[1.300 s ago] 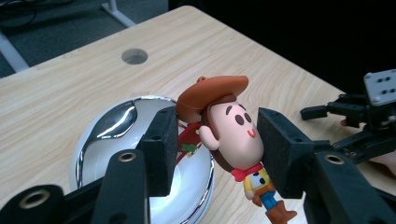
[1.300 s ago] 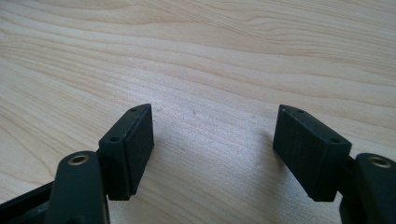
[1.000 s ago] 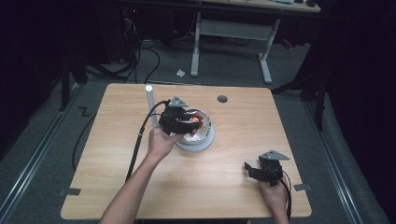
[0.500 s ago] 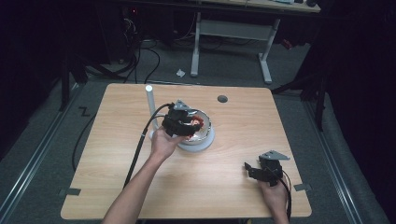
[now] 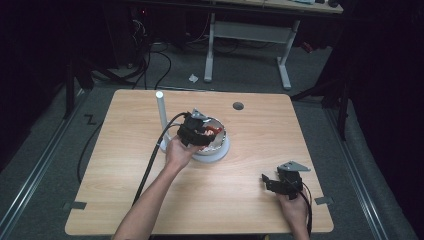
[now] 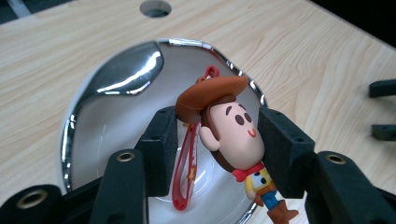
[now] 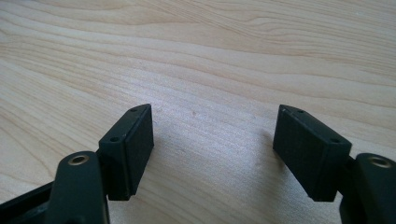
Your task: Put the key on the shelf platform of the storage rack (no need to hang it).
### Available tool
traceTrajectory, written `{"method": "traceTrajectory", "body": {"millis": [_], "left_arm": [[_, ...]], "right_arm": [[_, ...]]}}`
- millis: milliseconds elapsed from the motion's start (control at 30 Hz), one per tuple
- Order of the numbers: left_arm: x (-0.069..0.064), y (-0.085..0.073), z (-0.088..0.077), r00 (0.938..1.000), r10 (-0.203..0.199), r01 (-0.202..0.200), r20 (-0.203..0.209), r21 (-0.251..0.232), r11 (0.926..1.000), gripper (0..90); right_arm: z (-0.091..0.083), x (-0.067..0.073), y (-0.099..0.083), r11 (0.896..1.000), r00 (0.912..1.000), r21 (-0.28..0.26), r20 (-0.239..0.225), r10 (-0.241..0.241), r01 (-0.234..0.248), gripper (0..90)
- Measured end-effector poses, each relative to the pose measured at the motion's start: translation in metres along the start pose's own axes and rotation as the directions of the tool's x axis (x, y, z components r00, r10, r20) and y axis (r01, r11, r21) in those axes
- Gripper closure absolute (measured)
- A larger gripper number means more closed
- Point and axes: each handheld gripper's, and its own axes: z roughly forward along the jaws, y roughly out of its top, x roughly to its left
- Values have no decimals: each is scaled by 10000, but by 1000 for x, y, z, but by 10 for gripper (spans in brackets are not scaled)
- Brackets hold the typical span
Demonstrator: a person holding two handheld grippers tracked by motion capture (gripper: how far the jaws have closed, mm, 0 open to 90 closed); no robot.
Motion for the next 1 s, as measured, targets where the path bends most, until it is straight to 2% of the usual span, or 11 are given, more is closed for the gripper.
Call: {"method": "traceTrajectory", "body": {"millis": [300,333,500,533,667,800,867,1000], "left_arm": [[6,-3,12,9992,223,-230,-330,-208,9995,491],[5,-2,12,9991,24,-33,-420,-203,9998,490],[8,-2,14,9984,303,-317,-469,-301,9990,485],[7,-1,14,9986,144,-160,-513,-315,9994,483],[3,4,9,9995,-189,178,-264,-395,9991,404],[1,6,4,9995,-213,204,-227,-394,9990,375],[0,8,-1,9997,-217,213,-80,-451,9988,365],[-3,13,-15,9983,-539,551,238,-512,9972,366]], "right_arm": [[0,0,0,10000,10000,4,-5,0,0,291],[0,0,0,10000,10000,10,0,9,-9,291],[0,0,0,10000,10000,12,-4,-10,10,291],[0,0,0,10000,10000,13,-4,-10,10,291],[0,0,0,10000,10000,3,-4,-2,2,291],[0,0,0,10000,10000,1,-11,2,-2,291],[0,0,0,10000,10000,0,-11,3,-3,291],[0,0,0,10000,10000,3,-3,-4,4,291]]}}
